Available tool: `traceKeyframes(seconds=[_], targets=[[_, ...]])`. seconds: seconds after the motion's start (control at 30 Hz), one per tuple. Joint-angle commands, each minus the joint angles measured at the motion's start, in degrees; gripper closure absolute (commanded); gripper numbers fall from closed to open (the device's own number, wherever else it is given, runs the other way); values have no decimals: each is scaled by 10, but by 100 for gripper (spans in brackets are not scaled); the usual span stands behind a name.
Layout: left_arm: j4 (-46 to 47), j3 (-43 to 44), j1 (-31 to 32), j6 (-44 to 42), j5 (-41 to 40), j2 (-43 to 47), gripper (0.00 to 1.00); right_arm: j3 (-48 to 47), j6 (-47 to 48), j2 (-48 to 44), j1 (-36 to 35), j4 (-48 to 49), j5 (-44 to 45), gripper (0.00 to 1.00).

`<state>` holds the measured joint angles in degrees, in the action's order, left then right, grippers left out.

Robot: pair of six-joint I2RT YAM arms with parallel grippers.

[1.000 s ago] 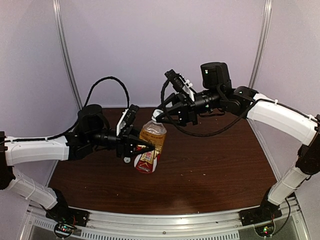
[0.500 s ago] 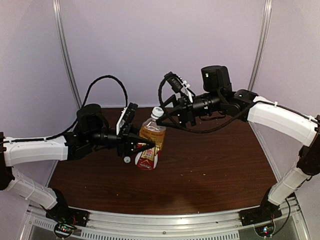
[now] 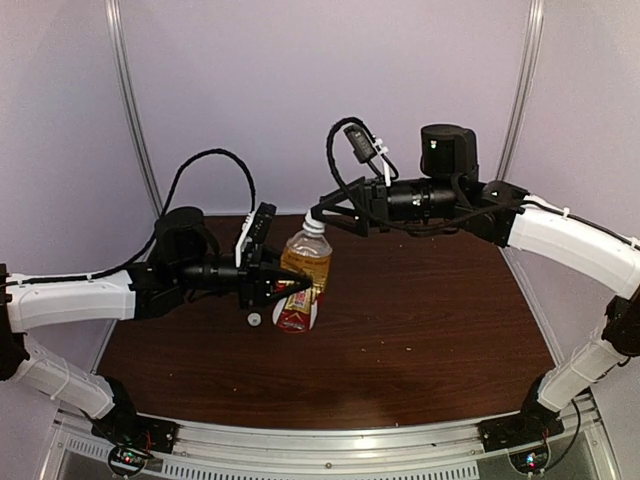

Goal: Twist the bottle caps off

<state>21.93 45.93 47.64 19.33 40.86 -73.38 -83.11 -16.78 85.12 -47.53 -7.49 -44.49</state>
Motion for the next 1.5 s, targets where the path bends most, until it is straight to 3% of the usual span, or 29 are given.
traceKeyframes(seconds=[0.0, 0.23, 0.67, 0.83, 0.93, 1.2, 1.47], targets=[[6, 25, -2, -15, -24, 2, 64, -3, -46, -7, -13, 6, 64, 23], [-4, 28, -2, -20, -46, 2, 64, -10, -51, -2, -30, -13, 95, 28], [-10, 23, -2, -23, -57, 8, 64, -9, -50, 5, -34, -5, 74, 68], [-8, 23, -2, -23, -51, 9, 64, -13, -7, 3, -34, -20, 68, 81], [-5, 22, -2, -25, -31, 11, 64, -25, 57, 5, -30, -46, 51, 83], [41, 10, -2, -14, 114, 16, 64, -56, 260, 20, -5, -101, -147, 75], [12, 9, -2, -36, 143, 23, 64, -44, 238, 27, 34, -28, -268, 75]])
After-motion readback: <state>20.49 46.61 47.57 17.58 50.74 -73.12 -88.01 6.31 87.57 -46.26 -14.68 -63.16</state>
